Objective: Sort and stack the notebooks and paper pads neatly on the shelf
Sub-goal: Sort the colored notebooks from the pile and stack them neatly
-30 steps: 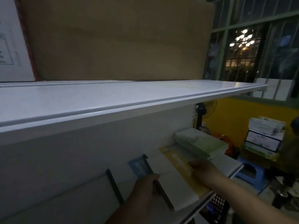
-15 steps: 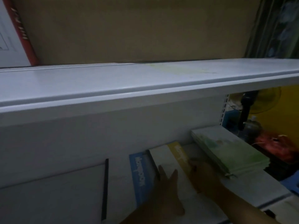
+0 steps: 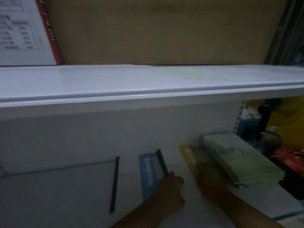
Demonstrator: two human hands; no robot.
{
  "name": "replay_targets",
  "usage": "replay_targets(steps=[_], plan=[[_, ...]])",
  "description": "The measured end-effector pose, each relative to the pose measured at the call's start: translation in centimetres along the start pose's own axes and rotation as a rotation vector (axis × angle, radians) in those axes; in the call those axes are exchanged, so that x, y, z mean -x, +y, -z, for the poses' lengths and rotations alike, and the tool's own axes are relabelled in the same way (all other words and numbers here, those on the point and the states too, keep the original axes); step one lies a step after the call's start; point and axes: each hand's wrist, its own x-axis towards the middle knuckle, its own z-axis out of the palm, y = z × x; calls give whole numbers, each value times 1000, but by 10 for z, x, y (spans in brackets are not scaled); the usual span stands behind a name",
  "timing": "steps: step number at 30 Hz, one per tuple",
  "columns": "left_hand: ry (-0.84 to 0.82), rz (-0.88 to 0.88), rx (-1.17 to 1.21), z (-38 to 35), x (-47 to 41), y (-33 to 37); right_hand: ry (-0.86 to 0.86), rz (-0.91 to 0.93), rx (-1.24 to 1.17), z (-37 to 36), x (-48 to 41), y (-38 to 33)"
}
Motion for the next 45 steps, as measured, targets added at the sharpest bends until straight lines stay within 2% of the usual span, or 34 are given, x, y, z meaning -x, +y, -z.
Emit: replay_targets(steps=[2, 4, 8, 11, 15, 19, 23, 30, 35, 38, 42, 43, 45], plan=[[-37, -7, -4, 10, 6, 2, -46, 73, 136, 10, 4, -6], [-50, 31, 48, 28, 19, -3, -50, 128, 167, 18, 7, -15], [116, 64, 16, 82, 77, -57, 78, 186, 231, 27, 10, -63], [289, 137, -178, 132, 151, -129, 64, 366, 285, 42, 33, -152], [397, 399, -361, 187, 273, -224, 5, 755, 113, 50, 100, -307], [500, 680, -342, 209, 405, -294, -31, 1053, 35, 48, 188, -441], [523, 853, -282, 201, 510, -346, 19, 1297, 90, 45, 262, -528], [613, 955, -194, 204, 598, -422, -7, 1480, 123, 26, 307, -639], [439, 977, -184, 218, 622, -476, -35, 1534, 71, 25, 298, -747], [401, 995, -140, 247, 638, -504, -8, 1518, -38, 19, 291, -813], [526, 1074, -27, 294, 658, -539, -84, 1483, -133, 16, 279, -889], [569, 1090, 28, 302, 661, -550, -57, 1505, -122, 16, 276, -905], [548, 1089, 62, 310, 664, -569, 8, 1510, -89, 16, 275, -928]])
